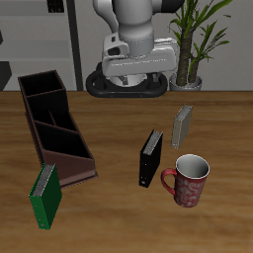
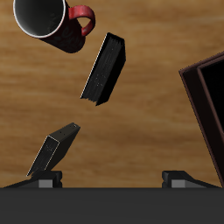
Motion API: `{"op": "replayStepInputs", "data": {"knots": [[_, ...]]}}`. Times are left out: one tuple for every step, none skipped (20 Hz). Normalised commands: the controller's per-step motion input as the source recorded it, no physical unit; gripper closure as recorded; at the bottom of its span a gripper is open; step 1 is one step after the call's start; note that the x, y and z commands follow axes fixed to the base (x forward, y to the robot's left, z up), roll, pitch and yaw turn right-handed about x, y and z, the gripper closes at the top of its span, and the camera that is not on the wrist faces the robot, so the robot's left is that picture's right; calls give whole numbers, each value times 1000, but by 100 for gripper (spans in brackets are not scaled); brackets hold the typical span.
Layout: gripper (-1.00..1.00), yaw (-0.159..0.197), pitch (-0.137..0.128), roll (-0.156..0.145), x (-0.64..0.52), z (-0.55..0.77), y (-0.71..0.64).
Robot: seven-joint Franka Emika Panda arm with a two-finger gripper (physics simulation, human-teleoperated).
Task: Place the green book into the right desk caddy's right compartment
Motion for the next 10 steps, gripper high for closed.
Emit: {"op": "replayStepInputs", "data": {"knots": [[-100,26,-21,29,4,48,11],[-100,29,-10,43,23,58,-18],[-100,-53,38,69,2,65,-150],[-100,39,19,140,49,126,-27],[-100,0,0,0,0,0,0],[-100,-71,-19,88,92,150,-216],[-100,-6,-9,29,94,17,-116],[-100,-1,4,89,231,177,-272],[-100,-6,-17,85,258,196,-260],[-100,-18,23,-29,379,204,-568]]}}
